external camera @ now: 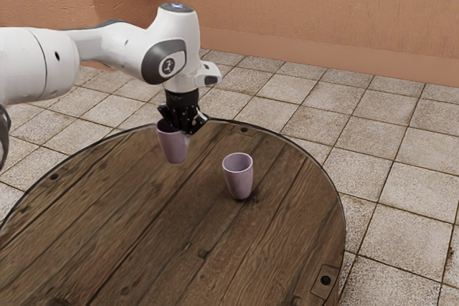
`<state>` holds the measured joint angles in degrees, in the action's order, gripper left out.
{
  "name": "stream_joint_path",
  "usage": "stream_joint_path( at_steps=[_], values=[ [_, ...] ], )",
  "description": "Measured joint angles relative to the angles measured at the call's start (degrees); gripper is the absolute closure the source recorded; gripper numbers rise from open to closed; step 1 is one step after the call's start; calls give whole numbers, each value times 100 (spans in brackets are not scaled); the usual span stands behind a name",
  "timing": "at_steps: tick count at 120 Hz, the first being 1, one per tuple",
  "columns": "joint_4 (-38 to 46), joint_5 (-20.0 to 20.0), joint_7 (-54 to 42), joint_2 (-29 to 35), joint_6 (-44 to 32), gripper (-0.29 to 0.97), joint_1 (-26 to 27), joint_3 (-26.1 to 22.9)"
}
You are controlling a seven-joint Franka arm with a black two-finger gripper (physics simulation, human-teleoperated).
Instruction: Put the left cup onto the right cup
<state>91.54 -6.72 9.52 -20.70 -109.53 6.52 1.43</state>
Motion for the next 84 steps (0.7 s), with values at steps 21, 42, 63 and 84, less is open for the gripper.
stream_joint_path(
  at_steps=[21, 42, 63, 84],
  values=[
    [-570, 14, -14, -383, 119, 77, 10, -26],
    [-1315, -8, -35, -862, 361, 78, 37, -126],
    [-1864, -33, -51, -1167, 655, 78, 59, -203],
    [-1910, -41, -60, -1187, 795, 78, 88, -322]
  ],
)
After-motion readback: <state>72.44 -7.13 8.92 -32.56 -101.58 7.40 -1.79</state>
